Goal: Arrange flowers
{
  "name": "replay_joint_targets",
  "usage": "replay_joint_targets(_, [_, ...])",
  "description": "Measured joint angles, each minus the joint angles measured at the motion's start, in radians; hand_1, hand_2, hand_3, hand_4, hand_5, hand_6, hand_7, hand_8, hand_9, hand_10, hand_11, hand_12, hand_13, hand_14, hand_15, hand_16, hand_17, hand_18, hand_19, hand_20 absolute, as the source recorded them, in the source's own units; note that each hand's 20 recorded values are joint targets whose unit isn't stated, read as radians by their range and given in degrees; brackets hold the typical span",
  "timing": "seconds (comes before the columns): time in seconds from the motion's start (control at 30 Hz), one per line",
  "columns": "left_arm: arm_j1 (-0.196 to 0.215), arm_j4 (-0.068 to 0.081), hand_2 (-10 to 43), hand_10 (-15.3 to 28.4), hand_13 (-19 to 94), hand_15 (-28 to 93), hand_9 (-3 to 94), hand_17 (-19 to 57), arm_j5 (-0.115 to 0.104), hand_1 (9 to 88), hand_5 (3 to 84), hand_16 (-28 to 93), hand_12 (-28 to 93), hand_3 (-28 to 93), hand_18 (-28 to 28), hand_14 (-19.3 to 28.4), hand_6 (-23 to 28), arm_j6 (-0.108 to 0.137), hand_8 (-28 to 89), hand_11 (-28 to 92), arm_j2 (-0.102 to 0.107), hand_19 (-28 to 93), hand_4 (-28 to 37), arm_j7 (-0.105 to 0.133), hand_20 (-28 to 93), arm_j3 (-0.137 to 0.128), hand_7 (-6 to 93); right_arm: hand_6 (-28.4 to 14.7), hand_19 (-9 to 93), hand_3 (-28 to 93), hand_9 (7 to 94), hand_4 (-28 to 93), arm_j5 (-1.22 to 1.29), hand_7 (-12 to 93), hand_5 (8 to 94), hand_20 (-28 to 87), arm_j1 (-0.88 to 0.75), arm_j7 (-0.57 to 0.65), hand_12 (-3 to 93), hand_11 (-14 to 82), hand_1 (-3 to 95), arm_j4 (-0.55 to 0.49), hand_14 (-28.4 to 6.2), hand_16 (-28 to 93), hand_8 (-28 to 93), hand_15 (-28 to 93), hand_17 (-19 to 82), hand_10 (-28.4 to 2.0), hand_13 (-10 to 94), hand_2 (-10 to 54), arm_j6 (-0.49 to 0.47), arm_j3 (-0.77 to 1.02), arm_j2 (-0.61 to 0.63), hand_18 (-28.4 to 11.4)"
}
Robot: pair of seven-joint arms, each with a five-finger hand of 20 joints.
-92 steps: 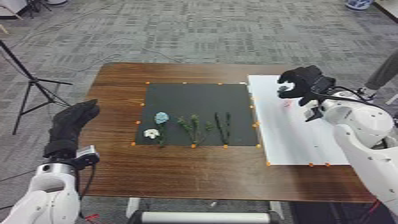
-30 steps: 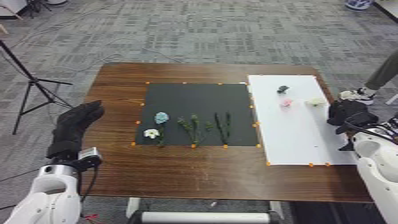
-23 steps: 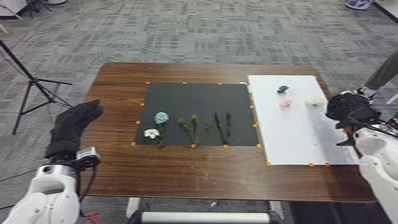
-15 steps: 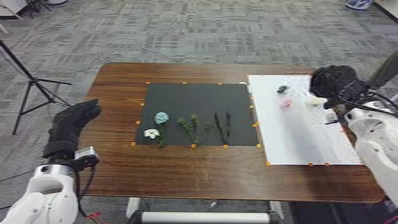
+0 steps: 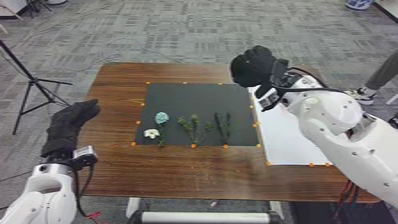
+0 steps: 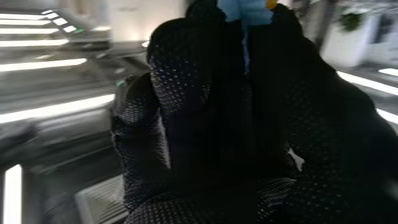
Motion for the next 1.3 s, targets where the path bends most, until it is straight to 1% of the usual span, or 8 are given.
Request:
replay_joint_targets(0.1, [0.0, -0.001, 26.9, 14.4, 40, 18, 54.1, 6.5, -0.003, 33.1, 54.7, -3, 9, 59, 10.7, 16.7, -0.9, 0.017, -10, 19, 0.001, 8, -28.3, -0.002, 15, 0.002, 18.8, 3.4, 77, 63, 89.3, -24, -0.004, 33, 75.7, 57, 0.048, -0.018, 38.1, 6.7, 60.2, 0.003, -6.3, 38, 1, 49, 38, -9.0, 78, -9.5, -0.025, -0.076, -0.045, -20.6])
replay_joint_targets(0.2, [-0.003, -0.001, 26.8, 14.4, 40, 18, 54.1, 6.4, -0.003, 31.0, 54.2, -3, 9, 61, 10.5, 16.7, -0.8, 0.026, -10, 19, 0.002, 8, -28.3, -0.006, 15, 0.005, 18.9, 3.4, 77, 63, 89.2, -25, -0.012, 33, 75.7, 57, 0.082, -0.04, 37.9, 6.7, 60.2, 0.023, -6.2, 38, 1, 49, 38, -8.9, 78, -9.5, -0.029, -0.133, -0.104, -20.6])
replay_joint_targets(0.47, [-0.013, 0.0, 26.3, 14.5, 40, 19, 54.1, 6.4, -0.003, 30.8, 54.9, -3, 9, 62, 10.4, 16.5, -1.5, 0.029, -10, 20, 0.006, 8, -28.3, -0.011, 15, 0.015, 19.4, 3.5, 77, 63, 89.2, -25, -0.036, 33, 75.9, 57, 0.1, -0.078, 37.6, 6.6, 60.1, 0.115, -6.2, 39, 1, 49, 38, -9.0, 78, -9.5, -0.022, -0.187, -0.271, -20.6])
replay_joint_targets(0.67, [-0.004, -0.003, 25.8, 14.5, 40, 19, 54.2, 6.4, -0.002, 31.9, 57.8, -3, 9, 60, 10.3, 16.4, -2.2, 0.025, -10, 20, 0.006, 8, -28.3, -0.011, 15, 0.011, 18.7, 3.6, 77, 63, 88.6, -25, -0.061, 33, 76.0, 57, 0.092, -0.069, 36.4, 5.8, 60.0, 0.155, -6.1, 40, 1, 49, 38, -9.0, 78, -9.5, 0.004, -0.223, -0.342, -20.6])
replay_joint_targets(0.77, [-0.009, 0.001, 25.3, 14.4, 40, 19, 54.4, 6.5, 0.003, 32.9, 58.7, -3, 9, 60, 10.3, 16.4, -2.4, 0.025, -10, 20, 0.006, 8, -28.3, -0.019, 15, 0.019, 18.5, 3.6, 77, 63, 88.6, -25, -0.11, 33, 76.1, 58, 0.076, -0.09, 36.1, 5.8, 60.1, 0.219, -6.1, 40, 0, 49, 38, -9.0, 77, -9.5, 0.004, -0.203, -0.394, -20.6])
replay_joint_targets(0.9, [-0.035, 0.01, 25.2, 14.4, 40, 19, 54.5, 6.4, 0.009, 32.6, 58.9, -3, 9, 60, 10.2, 16.4, -2.3, 0.024, -10, 20, 0.006, 8, -28.3, -0.028, 15, 0.034, 18.3, 3.7, 77, 63, 88.4, -25, -0.194, 33, 76.1, 58, 0.059, -0.127, 35.8, 5.6, 60.1, 0.323, -6.2, 40, 0, 49, 37, -8.7, 77, -9.5, 0.004, -0.162, -0.458, -20.6])
replay_joint_targets(1.0, [-0.047, 0.011, 25.2, 14.4, 40, 19, 54.5, 6.4, 0.01, 32.5, 58.9, -3, 9, 60, 10.2, 16.3, -2.2, 0.021, -10, 20, 0.006, 8, -28.3, -0.028, 15, 0.036, 18.2, 3.7, 77, 63, 88.4, -25, -0.241, 33, 76.1, 58, 0.055, -0.13, 35.3, 5.4, 60.0, 0.362, -6.1, 41, 0, 49, 37, -8.7, 77, -9.5, 0.003, -0.158, -0.475, -20.6])
replay_joint_targets(1.3, [-0.051, 0.01, 25.1, 14.4, 40, 19, 54.5, 6.4, 0.01, 32.3, 58.9, -4, 9, 61, 10.2, 16.4, -2.1, 0.015, -10, 20, 0.006, 8, -28.3, -0.026, 15, 0.036, 18.1, 4.0, 77, 63, 88.1, -26, -0.291, 33, 76.2, 58, 0.039, -0.124, 34.4, 5.0, 60.2, 0.384, -6.2, 41, -1, 49, 37, -8.4, 77, -9.5, -0.035, -0.14, -0.491, -20.6])
